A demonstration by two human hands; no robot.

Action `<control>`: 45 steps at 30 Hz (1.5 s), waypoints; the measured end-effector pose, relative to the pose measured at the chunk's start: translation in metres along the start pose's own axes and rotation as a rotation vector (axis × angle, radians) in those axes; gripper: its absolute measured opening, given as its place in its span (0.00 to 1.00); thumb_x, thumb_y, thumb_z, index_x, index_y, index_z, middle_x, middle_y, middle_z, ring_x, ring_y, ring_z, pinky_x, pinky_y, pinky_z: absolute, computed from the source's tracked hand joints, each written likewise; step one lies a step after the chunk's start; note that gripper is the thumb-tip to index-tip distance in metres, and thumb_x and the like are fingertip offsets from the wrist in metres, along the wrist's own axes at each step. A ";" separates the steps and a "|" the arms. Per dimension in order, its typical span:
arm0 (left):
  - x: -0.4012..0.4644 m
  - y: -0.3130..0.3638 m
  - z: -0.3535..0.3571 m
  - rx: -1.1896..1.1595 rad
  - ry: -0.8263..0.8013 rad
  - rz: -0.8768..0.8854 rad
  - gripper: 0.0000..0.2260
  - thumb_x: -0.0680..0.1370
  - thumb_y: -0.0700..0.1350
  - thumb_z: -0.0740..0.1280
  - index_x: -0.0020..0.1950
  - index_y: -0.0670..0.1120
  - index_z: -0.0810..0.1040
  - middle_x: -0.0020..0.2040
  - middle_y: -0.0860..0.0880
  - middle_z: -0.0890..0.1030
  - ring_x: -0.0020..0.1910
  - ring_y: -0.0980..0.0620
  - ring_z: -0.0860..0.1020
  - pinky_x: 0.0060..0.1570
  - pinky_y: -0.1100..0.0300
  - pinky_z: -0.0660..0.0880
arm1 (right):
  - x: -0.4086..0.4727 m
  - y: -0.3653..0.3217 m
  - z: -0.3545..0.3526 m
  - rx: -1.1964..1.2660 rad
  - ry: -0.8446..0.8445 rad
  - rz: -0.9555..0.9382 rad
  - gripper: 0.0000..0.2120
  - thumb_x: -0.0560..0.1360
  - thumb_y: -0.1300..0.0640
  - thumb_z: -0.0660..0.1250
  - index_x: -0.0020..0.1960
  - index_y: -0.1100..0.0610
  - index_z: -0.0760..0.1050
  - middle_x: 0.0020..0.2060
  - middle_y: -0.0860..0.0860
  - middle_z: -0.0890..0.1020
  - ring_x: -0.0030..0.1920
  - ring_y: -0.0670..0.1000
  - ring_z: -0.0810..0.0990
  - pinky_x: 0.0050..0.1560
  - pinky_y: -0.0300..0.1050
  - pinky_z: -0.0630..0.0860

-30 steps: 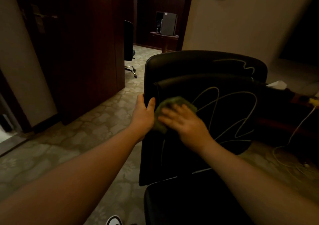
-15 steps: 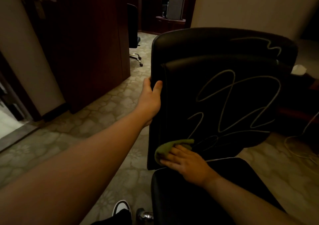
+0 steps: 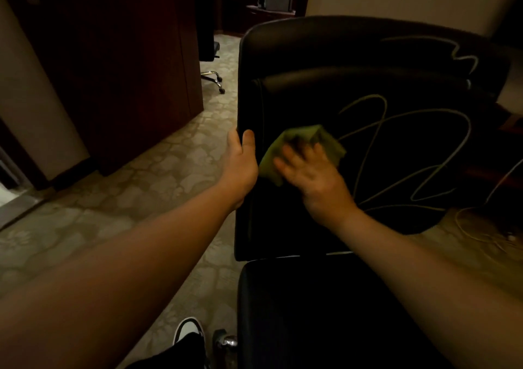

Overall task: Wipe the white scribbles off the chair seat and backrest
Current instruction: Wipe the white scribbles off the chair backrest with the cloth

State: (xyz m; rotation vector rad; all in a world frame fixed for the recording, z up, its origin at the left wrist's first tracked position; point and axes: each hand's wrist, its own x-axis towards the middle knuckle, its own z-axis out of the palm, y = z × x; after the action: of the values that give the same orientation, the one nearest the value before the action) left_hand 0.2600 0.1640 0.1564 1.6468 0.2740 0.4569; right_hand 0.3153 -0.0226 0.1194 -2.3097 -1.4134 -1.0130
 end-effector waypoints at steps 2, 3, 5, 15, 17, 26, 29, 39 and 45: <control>-0.003 -0.007 0.005 -0.021 0.023 -0.010 0.12 0.86 0.58 0.51 0.67 0.57 0.65 0.60 0.55 0.75 0.60 0.53 0.76 0.66 0.44 0.73 | -0.033 -0.017 0.023 0.012 -0.079 -0.123 0.22 0.82 0.61 0.58 0.75 0.51 0.68 0.75 0.52 0.67 0.75 0.60 0.65 0.76 0.62 0.54; -0.005 -0.011 0.007 -0.036 0.024 -0.023 0.16 0.85 0.60 0.52 0.70 0.56 0.64 0.63 0.53 0.75 0.63 0.52 0.75 0.67 0.43 0.73 | -0.051 -0.022 0.032 -0.004 -0.136 -0.181 0.23 0.82 0.60 0.60 0.76 0.50 0.67 0.75 0.51 0.68 0.75 0.59 0.65 0.76 0.61 0.54; -0.012 -0.020 0.013 -0.033 0.025 -0.028 0.28 0.80 0.68 0.55 0.77 0.58 0.58 0.70 0.50 0.71 0.69 0.50 0.72 0.70 0.44 0.71 | -0.083 -0.024 0.043 -0.064 -0.270 -0.321 0.26 0.80 0.59 0.62 0.77 0.47 0.65 0.74 0.49 0.70 0.75 0.56 0.65 0.78 0.58 0.51; -0.004 -0.029 0.027 0.107 -0.038 0.041 0.42 0.72 0.75 0.63 0.80 0.61 0.52 0.73 0.54 0.66 0.72 0.50 0.69 0.71 0.45 0.70 | -0.015 0.084 -0.047 -0.207 -0.084 -0.119 0.23 0.79 0.61 0.60 0.73 0.47 0.71 0.72 0.51 0.73 0.72 0.59 0.69 0.75 0.56 0.57; -0.002 -0.025 0.029 0.083 -0.058 0.027 0.41 0.71 0.76 0.65 0.78 0.62 0.54 0.72 0.52 0.70 0.70 0.50 0.73 0.68 0.44 0.74 | 0.009 0.113 -0.075 -0.206 0.054 0.198 0.27 0.78 0.64 0.57 0.75 0.48 0.67 0.75 0.53 0.68 0.74 0.61 0.66 0.75 0.59 0.55; 0.012 0.012 0.033 0.103 0.065 0.086 0.41 0.67 0.69 0.69 0.76 0.61 0.57 0.73 0.50 0.69 0.71 0.48 0.71 0.69 0.41 0.72 | 0.025 0.082 -0.059 -0.143 0.091 0.364 0.27 0.79 0.64 0.56 0.76 0.52 0.67 0.77 0.54 0.65 0.74 0.64 0.65 0.77 0.62 0.54; 0.022 0.042 0.032 0.145 0.116 0.184 0.40 0.74 0.60 0.71 0.80 0.52 0.56 0.73 0.48 0.66 0.72 0.48 0.68 0.69 0.46 0.70 | 0.008 0.071 -0.055 -0.144 -0.070 0.161 0.26 0.80 0.57 0.59 0.78 0.49 0.64 0.78 0.50 0.61 0.77 0.60 0.61 0.78 0.57 0.50; 0.054 0.105 0.046 0.280 0.229 0.280 0.29 0.82 0.50 0.64 0.81 0.47 0.57 0.75 0.46 0.66 0.71 0.45 0.71 0.69 0.43 0.73 | 0.094 0.046 -0.073 -0.109 0.128 0.517 0.28 0.78 0.65 0.60 0.77 0.51 0.65 0.77 0.52 0.66 0.78 0.58 0.59 0.78 0.60 0.53; 0.059 0.096 0.048 0.356 0.211 0.342 0.30 0.82 0.55 0.62 0.81 0.51 0.54 0.74 0.46 0.64 0.69 0.44 0.71 0.65 0.41 0.76 | 0.082 0.066 -0.075 -0.147 0.015 0.229 0.26 0.79 0.59 0.62 0.76 0.49 0.65 0.76 0.51 0.67 0.77 0.56 0.62 0.77 0.57 0.56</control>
State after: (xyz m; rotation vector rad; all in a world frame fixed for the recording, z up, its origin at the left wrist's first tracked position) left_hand 0.3259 0.1350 0.2556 2.0065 0.2387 0.8842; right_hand 0.3636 -0.0398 0.2381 -2.4910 -1.0696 -1.0927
